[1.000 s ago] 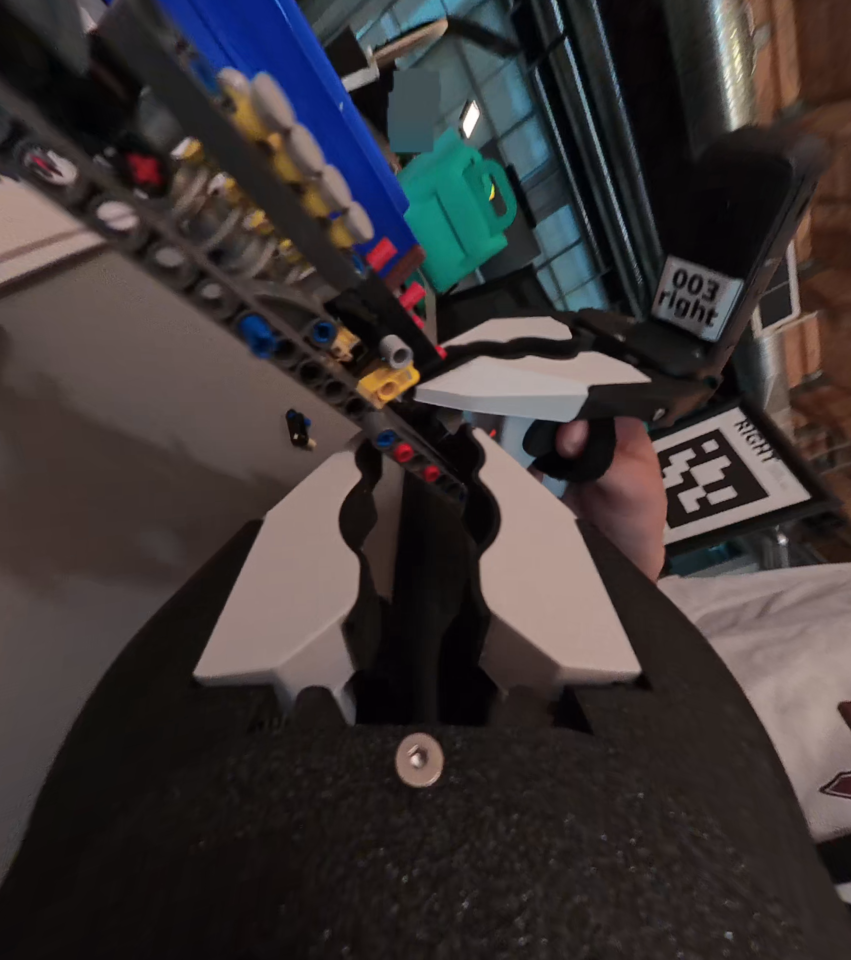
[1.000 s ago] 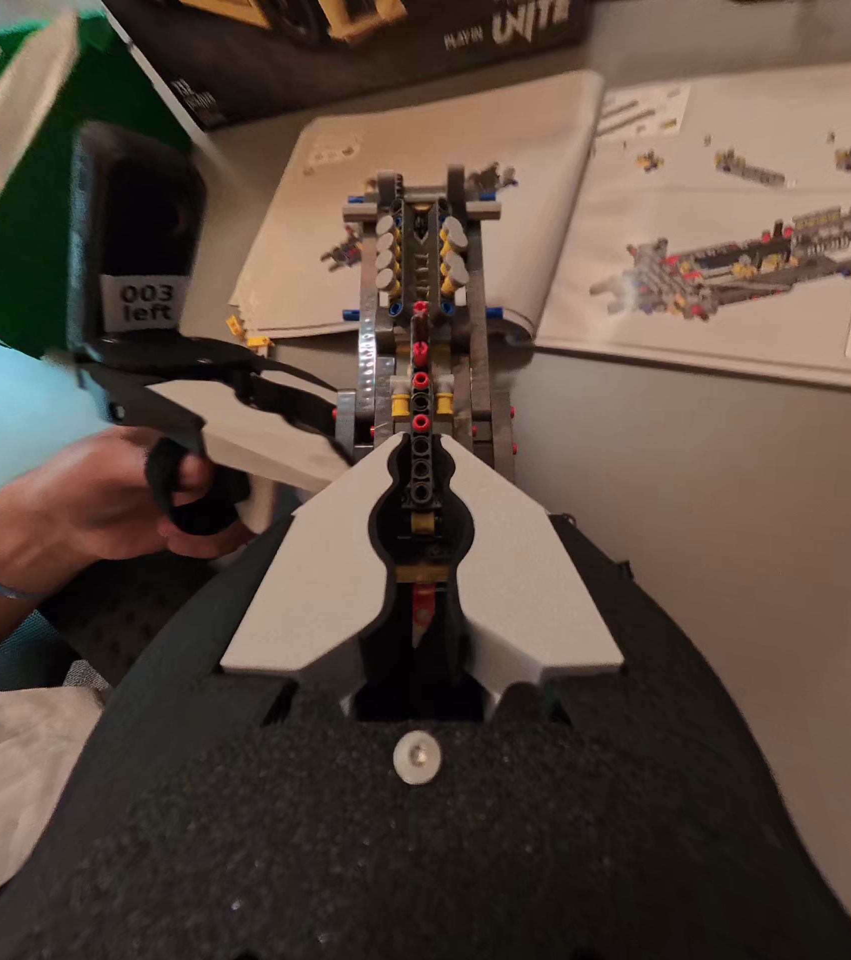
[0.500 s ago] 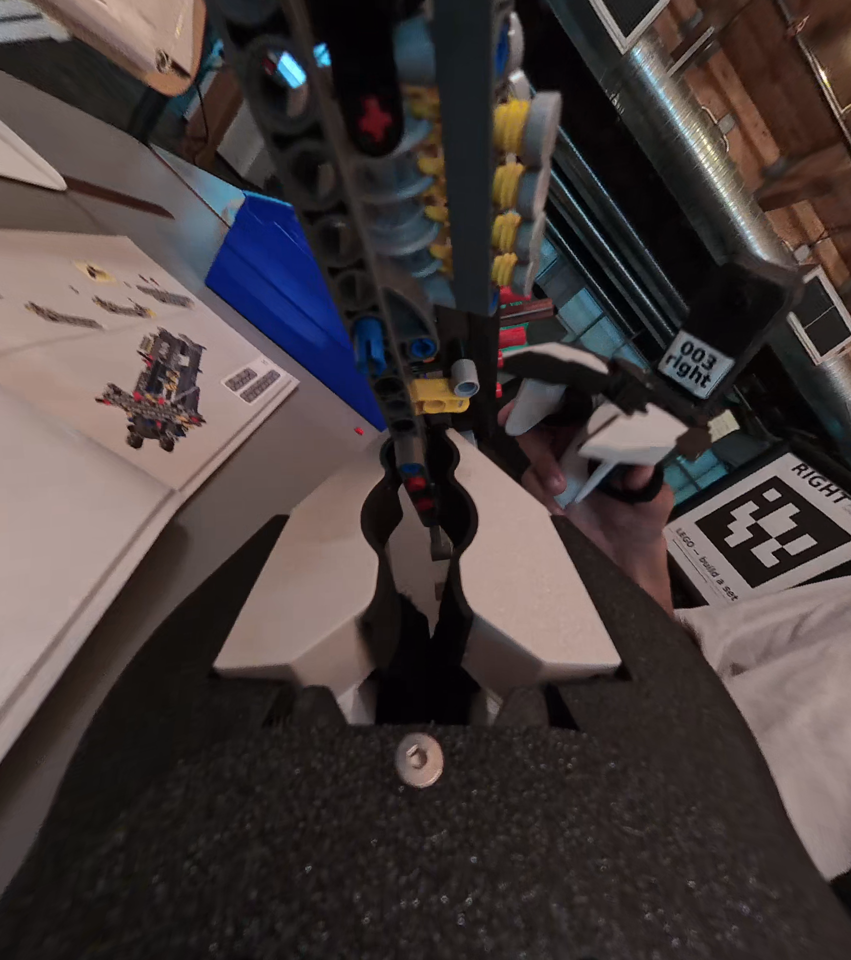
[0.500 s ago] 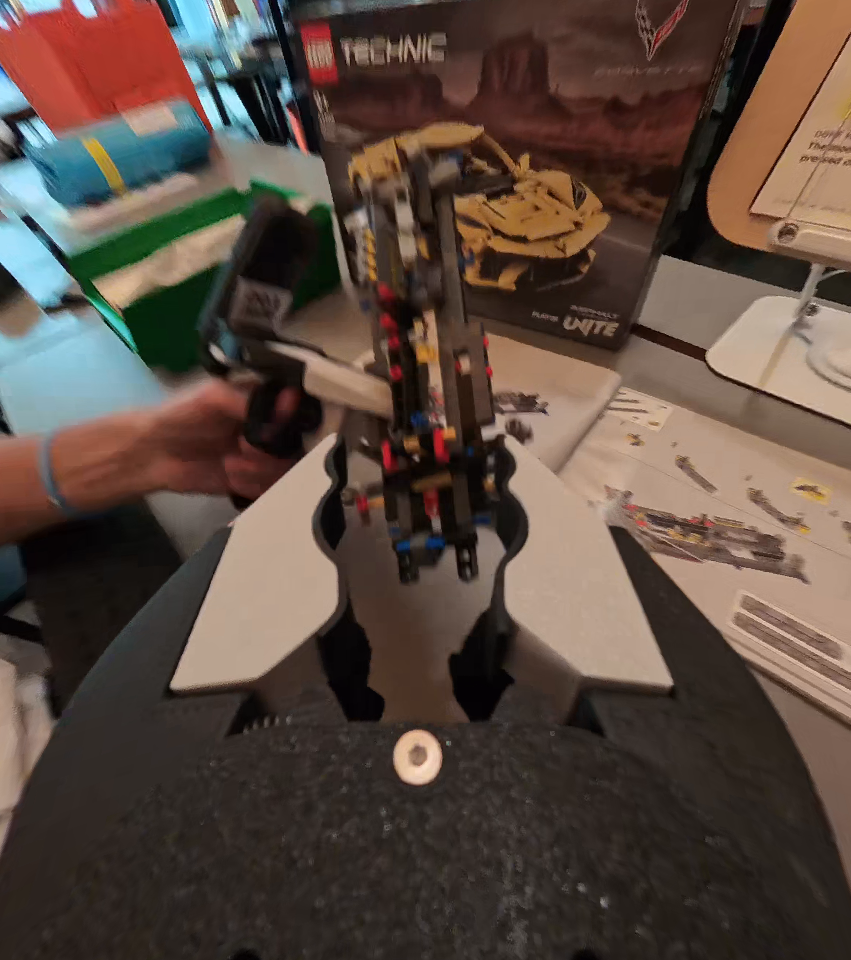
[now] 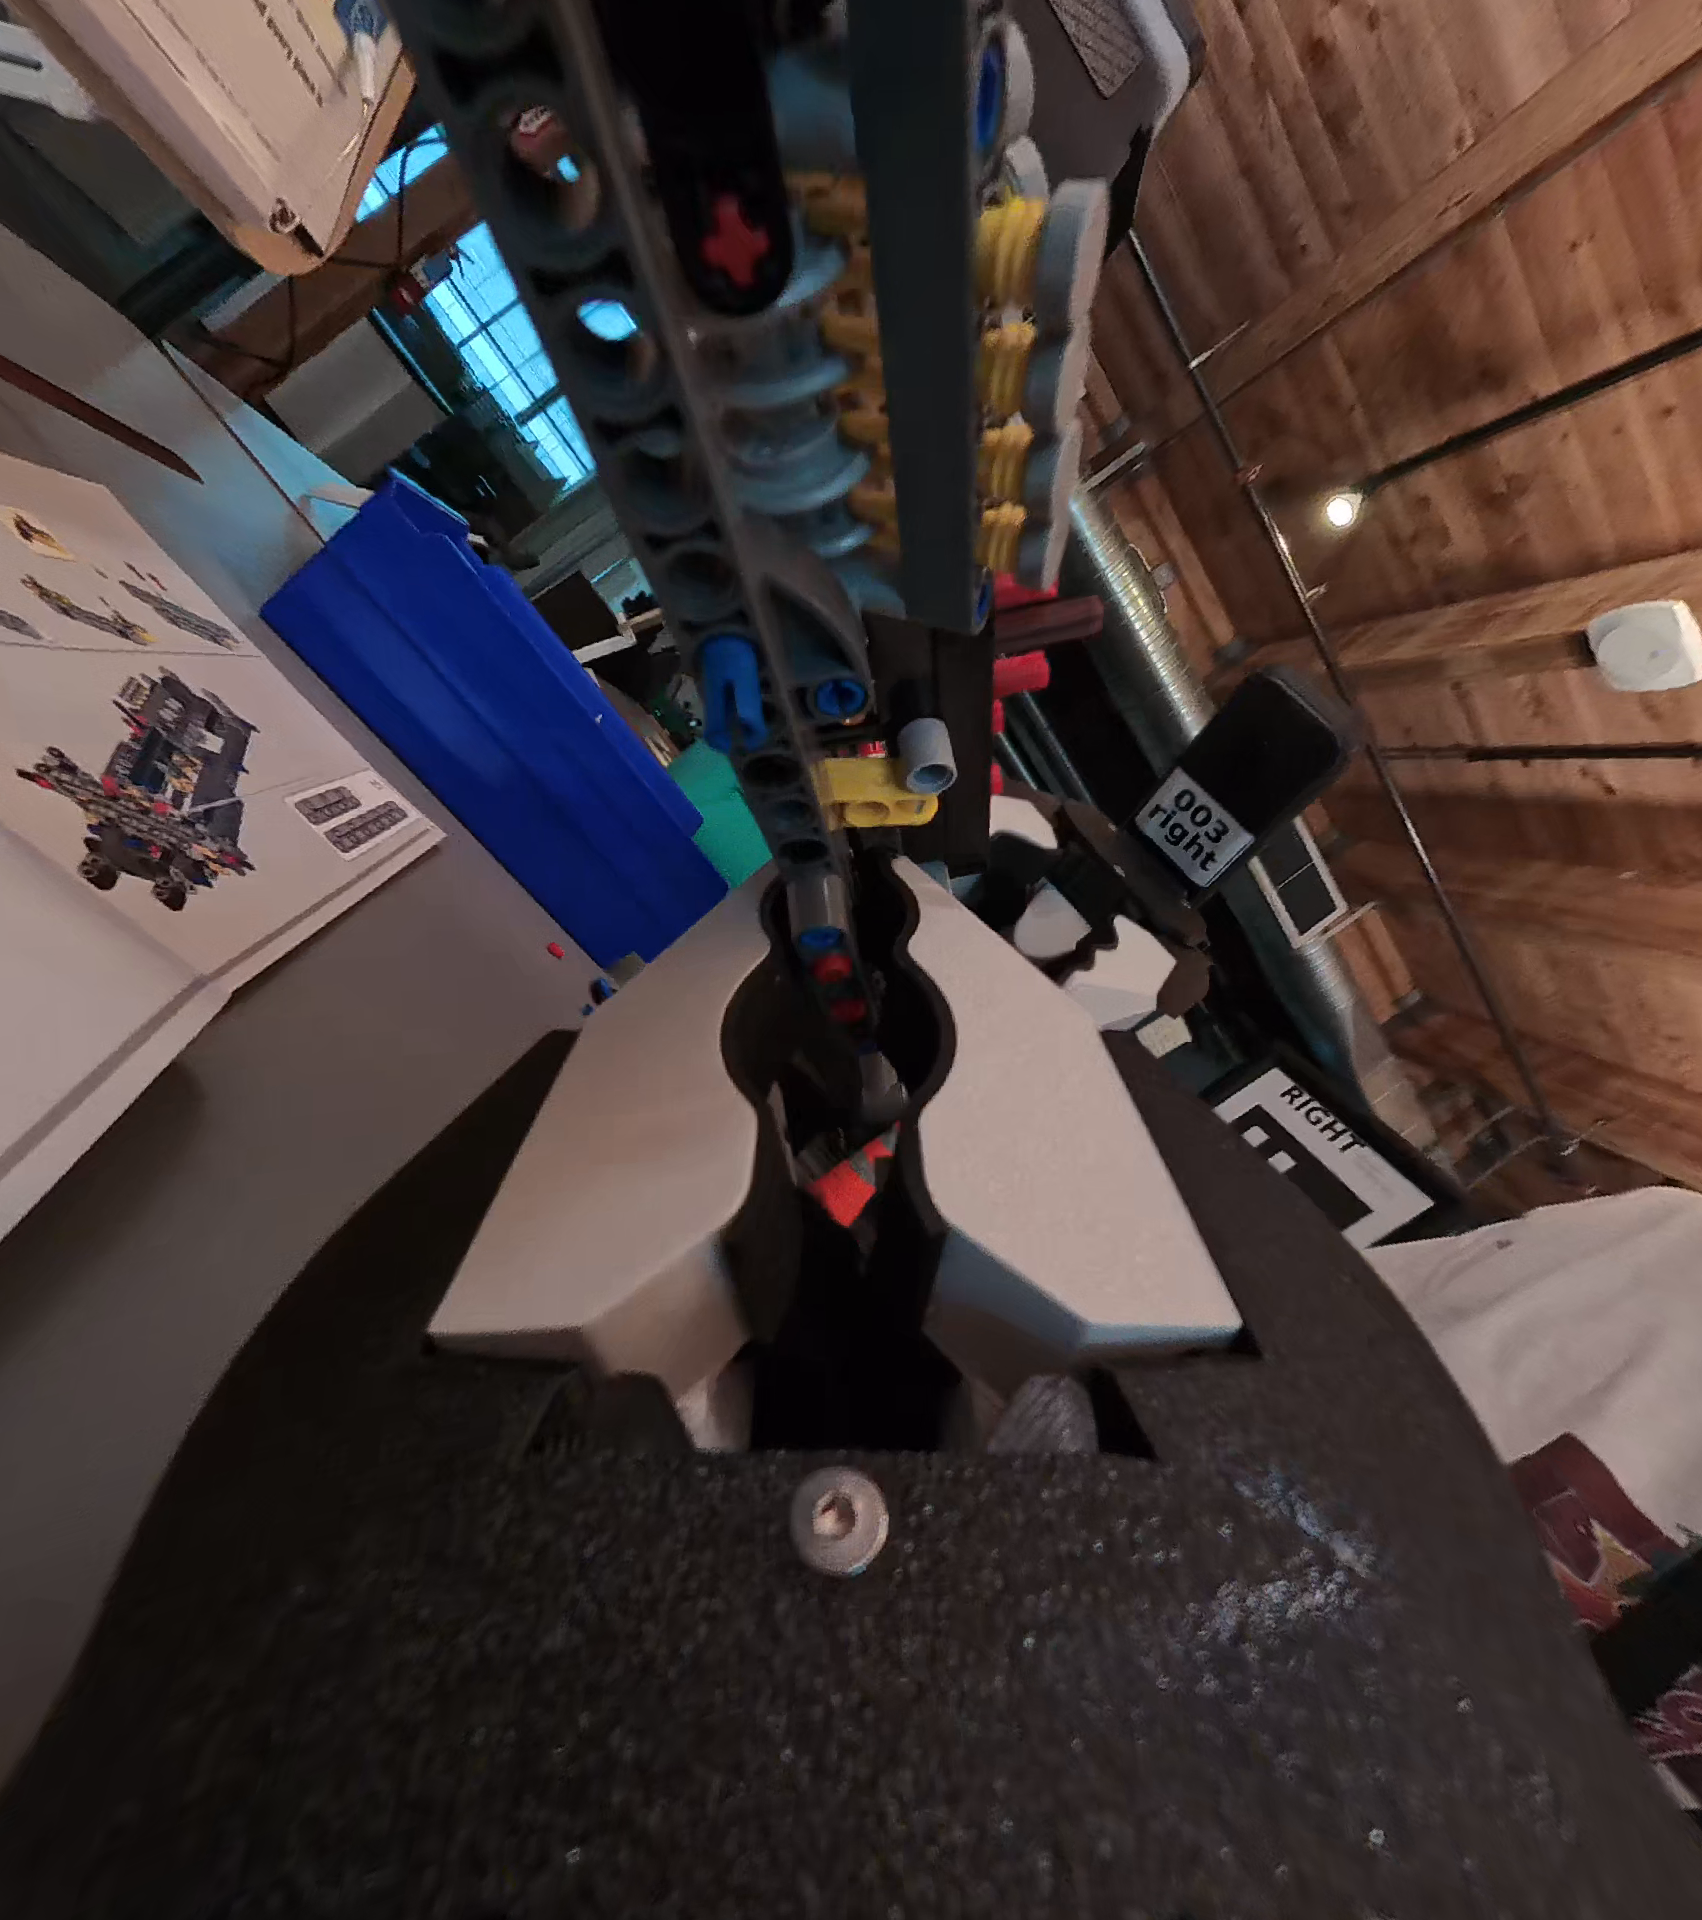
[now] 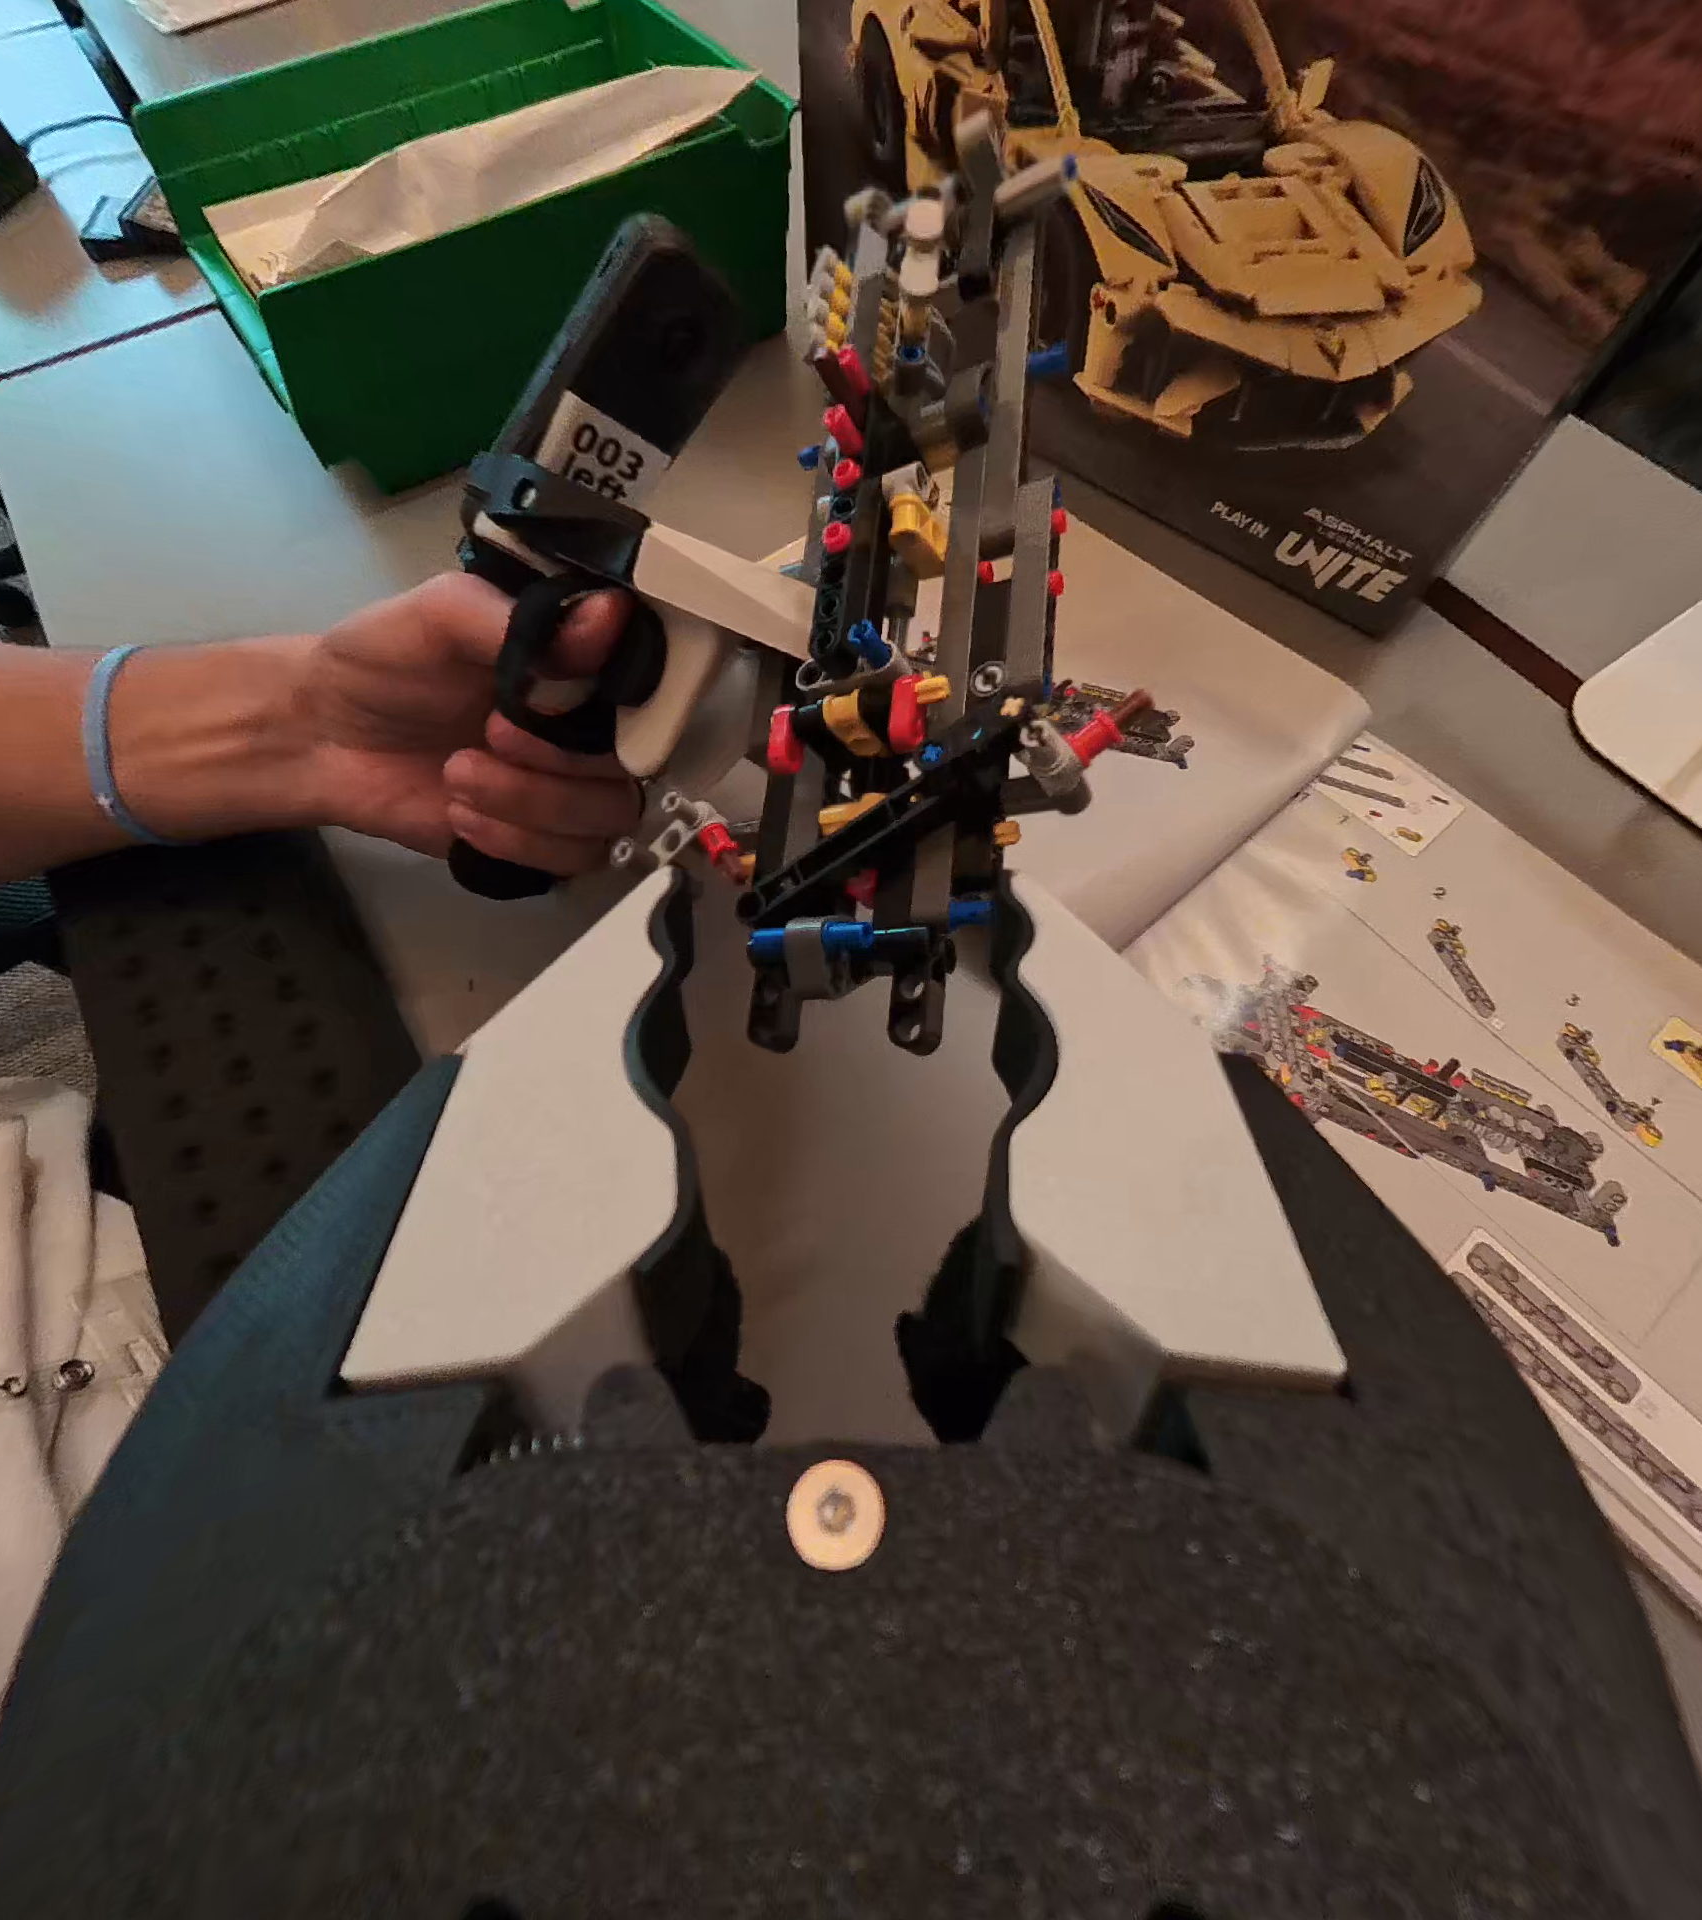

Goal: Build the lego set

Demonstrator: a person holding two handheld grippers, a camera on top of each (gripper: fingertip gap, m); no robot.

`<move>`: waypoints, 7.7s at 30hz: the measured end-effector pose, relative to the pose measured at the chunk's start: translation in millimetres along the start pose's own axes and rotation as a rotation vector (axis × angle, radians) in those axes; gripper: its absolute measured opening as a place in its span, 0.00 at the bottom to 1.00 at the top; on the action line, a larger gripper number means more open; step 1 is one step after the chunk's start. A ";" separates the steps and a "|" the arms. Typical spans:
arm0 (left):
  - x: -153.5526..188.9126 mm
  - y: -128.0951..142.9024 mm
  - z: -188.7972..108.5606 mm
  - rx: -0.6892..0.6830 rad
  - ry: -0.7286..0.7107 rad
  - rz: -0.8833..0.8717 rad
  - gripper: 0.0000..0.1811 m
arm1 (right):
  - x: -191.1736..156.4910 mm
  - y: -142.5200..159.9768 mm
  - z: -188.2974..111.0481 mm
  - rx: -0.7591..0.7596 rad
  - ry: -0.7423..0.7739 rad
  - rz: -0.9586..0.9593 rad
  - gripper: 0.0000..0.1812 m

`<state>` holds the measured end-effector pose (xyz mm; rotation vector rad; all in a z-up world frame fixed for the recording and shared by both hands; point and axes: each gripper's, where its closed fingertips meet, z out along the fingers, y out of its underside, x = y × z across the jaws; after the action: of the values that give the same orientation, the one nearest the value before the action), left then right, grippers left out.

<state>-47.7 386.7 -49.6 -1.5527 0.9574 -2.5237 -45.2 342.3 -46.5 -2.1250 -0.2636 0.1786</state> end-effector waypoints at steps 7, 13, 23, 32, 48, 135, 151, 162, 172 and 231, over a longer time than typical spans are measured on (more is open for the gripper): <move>-5.7 11.7 -4.1 -0.090 0.003 -0.066 0.03 | 10.7 -19.7 -21.8 -0.129 -0.063 -0.257 0.23; -8.1 25.6 -4.7 -0.155 0.028 -0.208 0.03 | 8.3 -2.4 -5.3 -0.314 -0.247 -0.490 0.22; -11.0 21.8 -7.5 -0.139 0.020 -0.231 0.03 | 24.9 5.9 14.6 -0.339 -0.178 -0.500 0.05; -34.9 19.8 -11.2 -0.076 -0.077 -0.289 0.03 | 42.8 19.5 35.3 -0.341 -0.025 -0.277 0.05; -44.3 9.9 -17.6 -0.004 -0.093 -0.350 0.03 | -24.1 -7.3 21.9 -0.153 -0.141 -0.203 0.16; -74.7 30.8 -27.7 -0.110 -0.353 -0.246 0.04 | 38.0 189.6 1.9 -0.608 0.168 0.160 0.21; -67.8 64.1 -8.2 -0.190 -0.341 -0.281 0.04 | -28.4 22.8 -0.5 0.177 -0.078 0.071 0.12; -68.8 71.7 -6.4 -0.194 -0.361 -0.285 0.04 | -51.5 23.2 65.1 -0.114 0.084 -0.327 0.12; -69.6 66.6 -9.3 -0.183 -0.376 -0.264 0.04 | -44.9 36.9 64.4 -0.210 0.101 -0.338 0.12; -74.9 89.6 -12.0 0.001 -0.462 -0.438 0.04 | -1.6 131.4 38.4 -0.329 -0.005 0.037 0.34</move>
<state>-45.3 344.5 -159.1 -2.4161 0.6048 -2.2017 -40.0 304.4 -178.0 -2.4570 -0.2706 0.1710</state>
